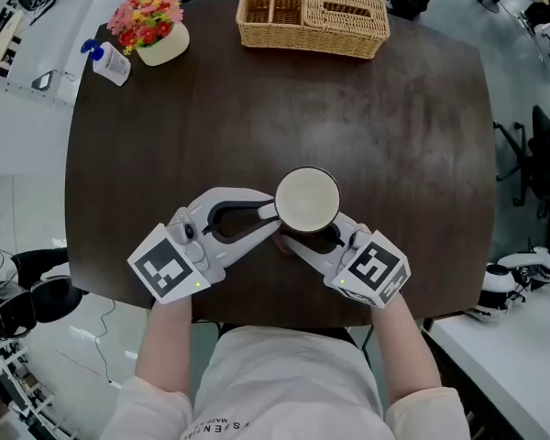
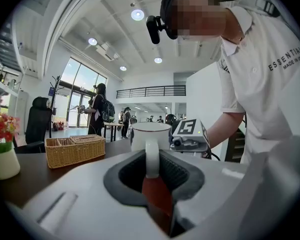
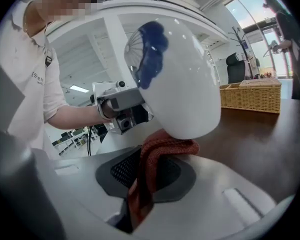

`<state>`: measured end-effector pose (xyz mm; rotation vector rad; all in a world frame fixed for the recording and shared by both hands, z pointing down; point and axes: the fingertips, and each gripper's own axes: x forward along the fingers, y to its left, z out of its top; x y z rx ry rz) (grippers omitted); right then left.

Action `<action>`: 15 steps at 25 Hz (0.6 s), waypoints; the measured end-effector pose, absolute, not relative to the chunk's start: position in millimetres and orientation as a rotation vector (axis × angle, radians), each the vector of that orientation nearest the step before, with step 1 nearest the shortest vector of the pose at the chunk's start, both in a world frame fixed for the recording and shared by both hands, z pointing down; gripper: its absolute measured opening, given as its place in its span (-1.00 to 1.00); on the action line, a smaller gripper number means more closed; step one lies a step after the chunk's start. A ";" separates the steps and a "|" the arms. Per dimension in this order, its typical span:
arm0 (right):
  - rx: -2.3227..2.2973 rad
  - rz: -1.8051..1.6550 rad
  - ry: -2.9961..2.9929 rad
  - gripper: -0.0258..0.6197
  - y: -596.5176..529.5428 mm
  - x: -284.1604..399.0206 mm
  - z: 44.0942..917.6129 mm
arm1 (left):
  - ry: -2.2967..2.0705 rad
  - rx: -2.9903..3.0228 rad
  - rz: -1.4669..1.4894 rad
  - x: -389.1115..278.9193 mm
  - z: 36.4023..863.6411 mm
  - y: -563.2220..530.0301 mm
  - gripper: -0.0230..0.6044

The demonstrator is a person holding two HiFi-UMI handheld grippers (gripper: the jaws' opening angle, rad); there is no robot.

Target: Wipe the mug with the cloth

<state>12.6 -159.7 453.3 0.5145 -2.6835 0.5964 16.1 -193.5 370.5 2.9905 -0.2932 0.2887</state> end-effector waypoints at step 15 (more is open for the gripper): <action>0.957 0.484 -2.454 -0.66 -193.9 118.3 455.8 | -0.305 2.962 0.298 1.8 402.1 -192.1 -0.72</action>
